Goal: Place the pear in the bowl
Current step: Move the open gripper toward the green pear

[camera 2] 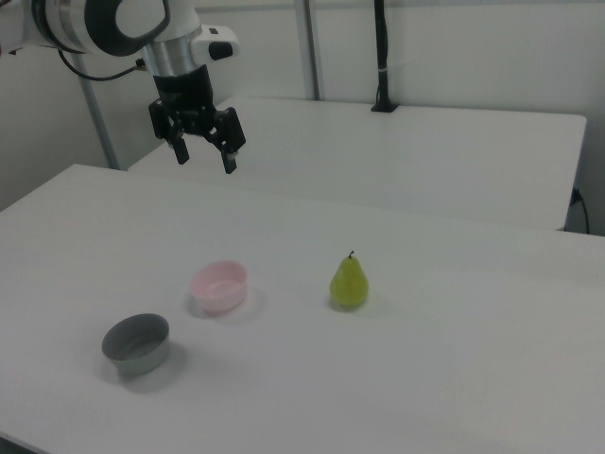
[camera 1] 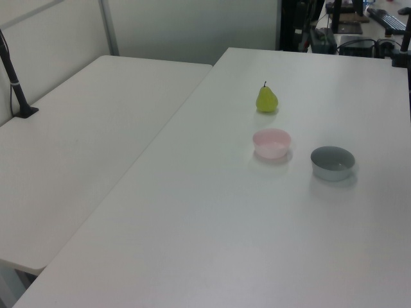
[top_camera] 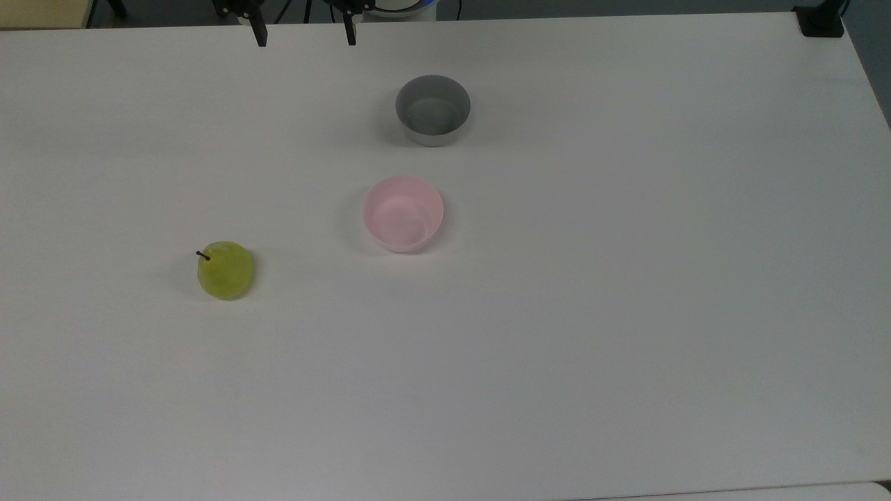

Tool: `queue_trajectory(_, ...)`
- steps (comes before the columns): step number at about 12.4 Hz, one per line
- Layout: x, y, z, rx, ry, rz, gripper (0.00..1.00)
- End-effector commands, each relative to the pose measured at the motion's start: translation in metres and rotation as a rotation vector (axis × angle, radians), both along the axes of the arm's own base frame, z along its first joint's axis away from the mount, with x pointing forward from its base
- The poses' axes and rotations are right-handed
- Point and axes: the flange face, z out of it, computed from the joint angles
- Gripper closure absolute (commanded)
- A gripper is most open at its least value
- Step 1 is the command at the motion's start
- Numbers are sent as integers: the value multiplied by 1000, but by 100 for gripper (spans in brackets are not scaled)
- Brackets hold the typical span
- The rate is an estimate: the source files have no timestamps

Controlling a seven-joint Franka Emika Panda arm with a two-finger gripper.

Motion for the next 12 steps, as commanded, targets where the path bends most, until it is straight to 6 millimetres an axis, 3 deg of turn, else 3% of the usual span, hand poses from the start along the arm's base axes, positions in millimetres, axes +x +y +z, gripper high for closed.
queue_trajectory(1,-6,5,-2,21,10,11,0)
queue_trajectory(9,-6,4,1,20,6,10,0)
queue_trajectory(12,-10,-5,-1,7,41,71,0)
